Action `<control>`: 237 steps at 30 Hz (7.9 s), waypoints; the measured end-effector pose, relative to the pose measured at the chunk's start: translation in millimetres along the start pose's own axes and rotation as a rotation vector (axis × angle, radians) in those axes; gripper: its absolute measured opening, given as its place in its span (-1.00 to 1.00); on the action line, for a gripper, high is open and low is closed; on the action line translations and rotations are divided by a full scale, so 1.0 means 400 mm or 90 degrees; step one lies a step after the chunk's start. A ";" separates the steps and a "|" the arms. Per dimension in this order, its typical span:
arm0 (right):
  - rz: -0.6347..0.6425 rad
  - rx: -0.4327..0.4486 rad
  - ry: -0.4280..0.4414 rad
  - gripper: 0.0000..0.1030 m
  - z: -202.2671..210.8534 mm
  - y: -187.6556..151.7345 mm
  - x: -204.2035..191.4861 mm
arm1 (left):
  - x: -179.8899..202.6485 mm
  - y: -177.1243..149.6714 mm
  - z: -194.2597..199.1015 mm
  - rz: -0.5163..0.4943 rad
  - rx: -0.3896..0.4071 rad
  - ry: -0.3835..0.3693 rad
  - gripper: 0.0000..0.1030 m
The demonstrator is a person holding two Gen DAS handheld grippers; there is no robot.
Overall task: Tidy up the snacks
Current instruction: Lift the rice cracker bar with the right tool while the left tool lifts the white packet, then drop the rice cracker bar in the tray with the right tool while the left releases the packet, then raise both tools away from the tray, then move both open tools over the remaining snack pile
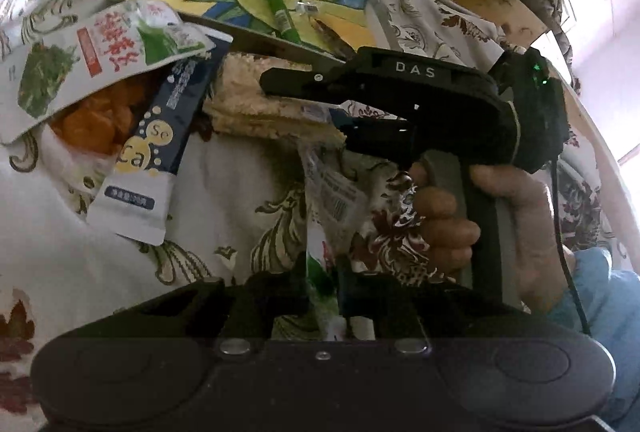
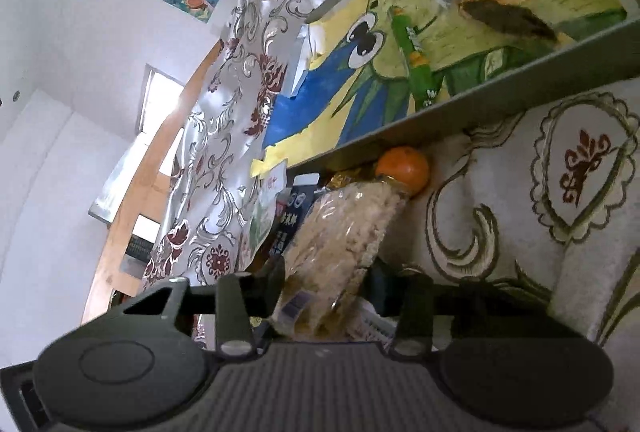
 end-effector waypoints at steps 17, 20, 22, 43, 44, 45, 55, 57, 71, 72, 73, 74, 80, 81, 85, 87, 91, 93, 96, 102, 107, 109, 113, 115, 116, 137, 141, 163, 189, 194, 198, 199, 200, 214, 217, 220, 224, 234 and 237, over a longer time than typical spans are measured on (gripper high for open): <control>0.070 0.094 -0.011 -0.58 0.109 0.036 -0.091 | 0.068 0.024 0.085 -0.042 0.037 0.066 -0.84; 0.069 0.122 -0.003 -0.58 0.138 0.052 -0.095 | 0.075 0.030 0.095 -0.043 0.046 0.072 -0.84; 0.071 0.139 -0.001 -0.58 0.155 0.065 -0.100 | 0.080 0.038 0.103 -0.039 0.055 0.072 -0.84; 0.036 0.272 -0.005 -0.58 0.249 0.184 -0.042 | 0.098 0.167 0.098 -0.041 0.154 0.098 -0.85; 0.035 0.277 -0.007 -0.58 0.252 0.189 -0.038 | 0.097 0.178 0.101 -0.038 0.164 0.099 -0.85; 0.034 0.280 -0.007 -0.58 0.254 0.192 -0.036 | 0.095 0.190 0.103 -0.033 0.173 0.100 -0.85; 0.044 0.314 -0.054 -0.58 0.252 0.228 0.000 | 0.122 0.343 0.072 -0.047 0.290 0.132 -0.85; 0.043 0.314 -0.063 -0.58 0.245 0.233 0.012 | 0.129 0.373 0.036 -0.058 0.302 0.142 -0.85; 0.115 0.311 -0.138 -0.58 0.190 0.262 0.074 | 0.154 0.479 -0.243 -0.085 0.285 0.110 -0.84; 0.116 0.310 -0.139 -0.58 0.183 0.264 0.080 | 0.156 0.483 -0.255 -0.090 0.287 0.109 -0.84; 0.116 0.309 -0.141 -0.58 0.178 0.265 0.086 | 0.158 0.488 -0.265 -0.094 0.290 0.109 -0.84; 0.117 0.307 -0.144 -0.58 0.172 0.267 0.091 | 0.158 0.493 -0.272 -0.096 0.294 0.108 -0.84; 0.119 0.301 -0.164 -0.57 0.156 0.274 0.118 | 0.135 0.504 -0.317 -0.081 0.299 0.115 -0.84; 0.121 0.298 -0.168 -0.57 0.154 0.275 0.121 | 0.128 0.501 -0.324 -0.078 0.298 0.117 -0.84; 0.137 0.287 -0.191 -0.55 0.145 0.272 0.125 | 0.105 0.485 -0.341 -0.065 0.291 0.128 -0.84; 0.145 0.285 -0.206 -0.52 0.143 0.270 0.124 | 0.095 0.477 -0.346 -0.060 0.287 0.139 -0.82; 0.184 0.286 -0.258 -0.39 0.146 0.268 0.116 | 0.082 0.470 -0.354 -0.058 0.278 0.187 -0.66; 0.209 0.286 -0.288 -0.35 0.145 0.264 0.110 | 0.075 0.470 -0.360 -0.057 0.268 0.216 -0.50; 0.243 0.282 -0.330 0.09 0.139 0.258 0.102 | 0.065 0.468 -0.362 -0.057 0.260 0.251 -0.19; 0.302 0.269 -0.340 0.48 0.113 0.235 0.073 | 0.068 0.455 -0.347 -0.093 0.276 0.291 0.51; 0.354 0.283 -0.378 0.80 0.104 0.222 0.050 | 0.061 0.454 -0.316 -0.073 0.297 0.295 0.93; 0.356 0.288 -0.370 0.86 0.108 0.222 0.046 | 0.052 0.454 -0.298 -0.046 0.306 0.282 0.95; 0.343 0.307 -0.374 0.99 0.123 0.230 0.044 | 0.033 0.450 -0.262 0.005 0.320 0.283 0.98; 0.345 0.317 -0.376 0.99 0.131 0.231 0.034 | 0.027 0.448 -0.240 0.015 0.327 0.289 0.99; 0.344 0.324 -0.376 1.00 0.136 0.233 0.028 | 0.025 0.446 -0.227 0.017 0.331 0.294 0.99; 0.406 0.400 -0.366 1.00 0.257 0.122 -0.145 | 0.031 0.313 0.091 -0.043 0.378 0.388 0.99; 0.412 0.394 -0.365 1.00 0.270 0.090 -0.168 | 0.033 0.250 0.140 -0.058 0.378 0.391 0.99; 0.301 0.326 -0.381 1.00 0.387 -0.177 -0.231 | -0.024 0.002 0.272 -0.080 0.330 0.397 0.99; 0.324 0.196 -0.440 1.00 0.328 -0.297 -0.225 | -0.069 -0.089 0.252 -0.131 0.252 0.418 0.99; 0.329 0.179 -0.433 1.00 0.313 -0.299 -0.224 | -0.081 -0.085 0.245 -0.134 0.242 0.421 0.99; 0.332 0.168 -0.424 1.00 0.301 -0.298 -0.225 | -0.093 -0.080 0.241 -0.131 0.237 0.422 0.99; 0.334 0.166 -0.422 1.00 0.297 -0.298 -0.225 | -0.095 -0.078 0.240 -0.130 0.237 0.421 0.99; 0.337 0.164 -0.420 1.00 0.294 -0.297 -0.225 | -0.097 -0.077 0.240 -0.128 0.237 0.419 0.99; 0.358 0.167 -0.404 1.00 0.275 -0.261 -0.232 | -0.119 -0.046 0.238 -0.117 0.240 0.404 0.99; 0.374 0.164 -0.394 1.00 0.267 -0.254 -0.241 | -0.122 -0.041 0.232 -0.119 0.237 0.403 0.99; 0.399 0.154 -0.380 1.00 0.256 -0.250 -0.251 | -0.128 -0.035 0.225 -0.118 0.227 0.404 0.99; 0.430 0.151 -0.362 1.00 0.241 -0.232 -0.260 | -0.135 -0.029 0.215 -0.118 0.217 0.402 0.99; 0.512 0.111 -0.324 1.00 0.181 -0.158 -0.228 | -0.145 0.012 0.186 -0.124 0.220 0.381 0.99; 0.518 0.102 -0.326 1.00 0.161 -0.135 -0.200 | -0.142 0.025 0.172 -0.120 0.223 0.367 0.99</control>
Point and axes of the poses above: each gripper's, at about its wrist camera, not at the fingertips, and z roughly against the way its jaws point, x to its right, y to its top, the point moved 5 cm from there along -z, roughly the way its jaws point, and after that the axes turned 8 degrees about x, right-handed, at the moved point
